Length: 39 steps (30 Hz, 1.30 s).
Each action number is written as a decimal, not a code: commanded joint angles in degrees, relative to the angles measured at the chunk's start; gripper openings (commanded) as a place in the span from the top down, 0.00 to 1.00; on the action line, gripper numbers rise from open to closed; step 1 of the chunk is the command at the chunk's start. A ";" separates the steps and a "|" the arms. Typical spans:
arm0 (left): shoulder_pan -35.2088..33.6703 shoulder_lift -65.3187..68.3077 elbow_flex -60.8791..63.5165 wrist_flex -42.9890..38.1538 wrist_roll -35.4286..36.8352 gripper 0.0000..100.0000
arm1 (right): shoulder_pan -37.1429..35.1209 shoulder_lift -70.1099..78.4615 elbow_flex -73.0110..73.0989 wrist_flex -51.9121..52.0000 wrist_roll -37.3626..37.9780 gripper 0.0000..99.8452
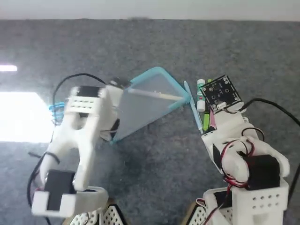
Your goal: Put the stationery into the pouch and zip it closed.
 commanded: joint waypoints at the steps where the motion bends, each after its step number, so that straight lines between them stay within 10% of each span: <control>1: -6.33 -11.69 -4.62 -4.40 -2.64 0.99 | 0.48 0.13 2.11 -1.54 1.76 0.83; 9: -10.46 -22.15 -0.40 -18.64 -9.58 0.95 | -1.19 0.22 10.37 -11.30 1.85 0.83; 14: -11.52 -6.15 -9.01 -21.54 0.88 0.76 | -9.27 5.93 13.19 -15.52 1.67 0.83; 26: -15.82 37.98 -40.04 -24.88 10.90 0.79 | -28.62 18.24 21.89 -43.30 1.49 0.83; 39: -15.47 49.23 -57.98 1.49 -2.55 0.86 | -30.02 21.93 25.76 -47.96 1.85 0.83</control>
